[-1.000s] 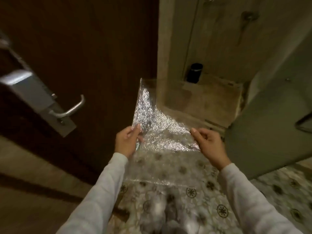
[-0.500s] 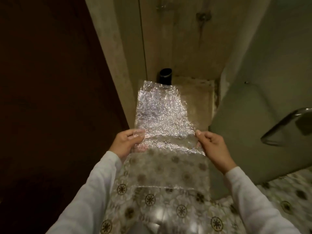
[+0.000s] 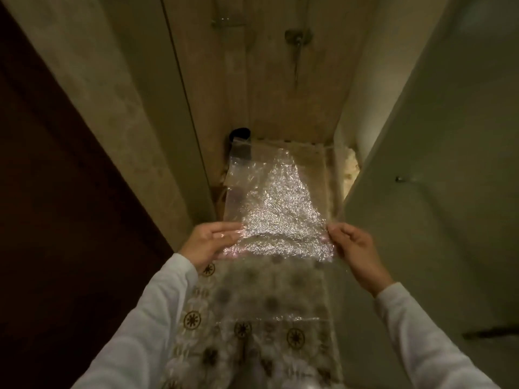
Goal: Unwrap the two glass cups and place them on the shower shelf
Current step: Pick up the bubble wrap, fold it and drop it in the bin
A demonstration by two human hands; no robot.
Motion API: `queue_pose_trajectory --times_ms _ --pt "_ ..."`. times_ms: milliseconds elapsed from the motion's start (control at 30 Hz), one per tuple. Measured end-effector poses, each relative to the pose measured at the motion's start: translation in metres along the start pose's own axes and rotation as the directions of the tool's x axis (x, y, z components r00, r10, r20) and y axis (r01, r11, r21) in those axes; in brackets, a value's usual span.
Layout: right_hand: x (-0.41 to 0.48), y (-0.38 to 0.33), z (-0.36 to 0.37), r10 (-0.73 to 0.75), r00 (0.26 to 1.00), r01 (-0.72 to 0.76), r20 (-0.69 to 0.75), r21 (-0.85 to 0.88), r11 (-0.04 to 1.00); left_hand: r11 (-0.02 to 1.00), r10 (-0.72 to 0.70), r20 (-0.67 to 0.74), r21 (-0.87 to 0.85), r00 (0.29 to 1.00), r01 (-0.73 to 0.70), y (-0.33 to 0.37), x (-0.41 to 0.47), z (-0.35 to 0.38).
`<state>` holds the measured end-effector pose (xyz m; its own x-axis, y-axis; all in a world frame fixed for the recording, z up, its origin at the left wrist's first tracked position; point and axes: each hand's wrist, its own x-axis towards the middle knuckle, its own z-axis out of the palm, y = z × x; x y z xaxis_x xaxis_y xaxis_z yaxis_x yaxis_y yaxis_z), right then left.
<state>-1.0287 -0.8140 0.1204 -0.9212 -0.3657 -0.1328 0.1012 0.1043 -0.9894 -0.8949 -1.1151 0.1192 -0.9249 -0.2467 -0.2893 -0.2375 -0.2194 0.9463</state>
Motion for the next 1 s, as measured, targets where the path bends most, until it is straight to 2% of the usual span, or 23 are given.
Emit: queue_pose_trajectory --times_ms 133,367,500,633,833,1000 --pt "0.075 -0.021 0.004 0.056 0.997 -0.06 0.062 0.06 0.996 0.999 0.024 -0.007 0.044 1.0 -0.024 0.03 0.078 -0.024" --pt "0.175 -0.049 -0.003 0.07 0.984 -0.084 0.162 0.081 0.993 0.999 -0.054 0.089 -0.002 0.995 0.055 0.085 0.182 -0.043" --pt "0.227 -0.061 -0.011 0.057 0.99 -0.075 0.127 0.143 0.987 1.0 -0.026 0.082 -0.006 0.996 0.026 0.106 0.233 -0.036" --pt "0.288 -0.066 -0.024 0.032 0.998 -0.04 0.056 0.148 0.988 0.999 -0.011 0.122 0.048 0.992 0.006 0.124 0.288 -0.025" --pt "0.388 -0.084 -0.062 -0.042 0.995 0.03 0.086 0.134 0.991 0.999 0.032 0.033 0.04 0.999 -0.033 0.16 0.386 0.006" --pt "0.466 -0.108 -0.087 -0.157 0.985 0.147 0.067 0.133 0.98 0.998 0.057 -0.022 0.021 0.998 -0.056 0.199 0.452 0.03"
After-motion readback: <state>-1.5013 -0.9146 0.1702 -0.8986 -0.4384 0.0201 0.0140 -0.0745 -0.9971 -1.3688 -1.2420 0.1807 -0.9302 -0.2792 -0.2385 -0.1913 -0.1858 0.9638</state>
